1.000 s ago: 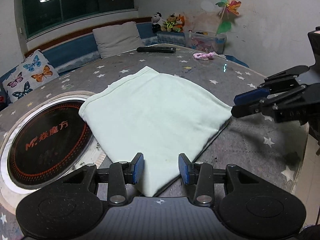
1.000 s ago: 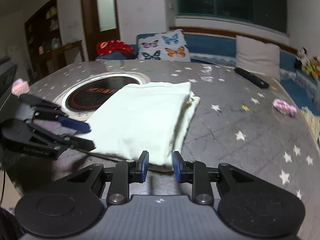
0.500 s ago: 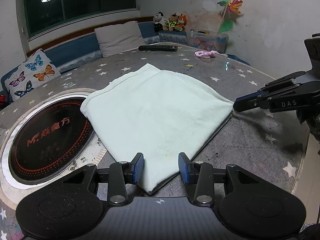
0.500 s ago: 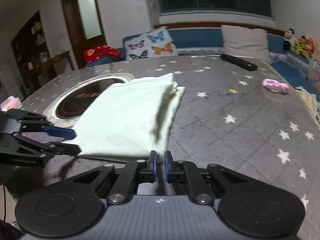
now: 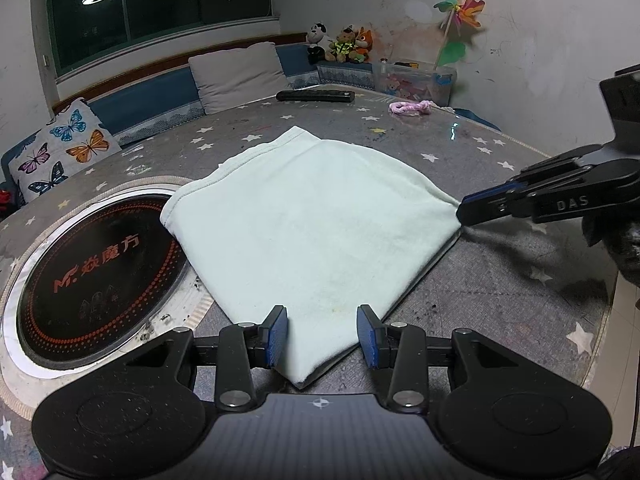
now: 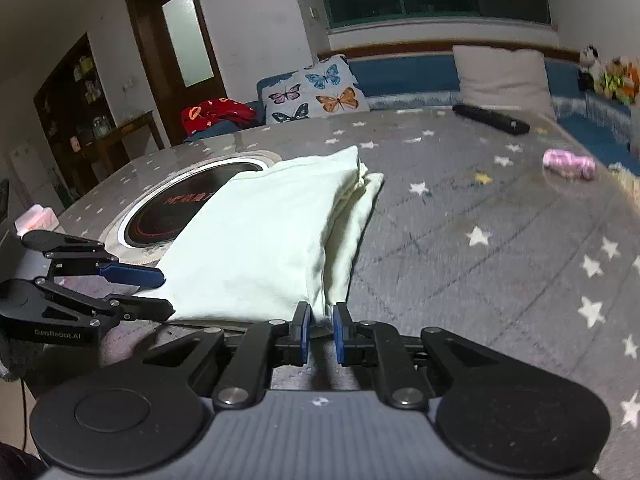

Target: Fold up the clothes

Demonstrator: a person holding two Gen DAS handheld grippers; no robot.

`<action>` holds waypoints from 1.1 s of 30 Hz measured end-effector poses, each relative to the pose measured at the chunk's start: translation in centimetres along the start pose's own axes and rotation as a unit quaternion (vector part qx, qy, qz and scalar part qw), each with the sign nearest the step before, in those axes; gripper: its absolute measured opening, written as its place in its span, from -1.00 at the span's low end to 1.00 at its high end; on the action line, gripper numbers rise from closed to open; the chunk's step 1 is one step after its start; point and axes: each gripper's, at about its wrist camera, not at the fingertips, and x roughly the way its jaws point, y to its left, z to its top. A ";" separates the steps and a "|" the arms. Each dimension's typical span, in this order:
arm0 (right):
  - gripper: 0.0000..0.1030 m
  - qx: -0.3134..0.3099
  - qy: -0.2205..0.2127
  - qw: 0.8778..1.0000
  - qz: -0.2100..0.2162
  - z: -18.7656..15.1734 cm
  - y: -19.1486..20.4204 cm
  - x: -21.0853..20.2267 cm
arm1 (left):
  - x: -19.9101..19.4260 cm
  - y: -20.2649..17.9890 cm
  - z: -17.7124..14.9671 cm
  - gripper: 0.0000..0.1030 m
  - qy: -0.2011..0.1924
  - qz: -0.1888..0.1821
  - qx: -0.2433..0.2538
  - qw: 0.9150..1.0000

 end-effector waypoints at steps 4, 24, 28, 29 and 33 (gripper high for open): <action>-0.88 0.011 -0.007 1.000 -0.001 -0.2 -0.4 -0.7 | 0.1 0.0 0.0 -0.19 0.000 -0.001 0.002 1.000; -0.88 0.033 -0.005 0.999 -0.008 1.3 -0.3 1.2 | -0.1 -0.1 -0.2 -0.19 -0.002 0.001 0.000 1.000; -0.88 0.014 -0.019 1.000 -0.013 2.3 0.1 0.6 | -0.1 -0.1 -0.2 -0.18 -0.002 0.001 0.000 1.000; -0.87 0.011 -0.023 1.000 -0.009 2.7 0.3 0.8 | -0.1 -0.1 -0.2 -0.18 -0.002 0.001 -0.001 1.000; -0.85 -0.002 -0.033 0.999 0.013 4.2 1.4 2.2 | -0.1 -0.2 -0.2 -0.18 -0.002 0.002 -0.002 1.000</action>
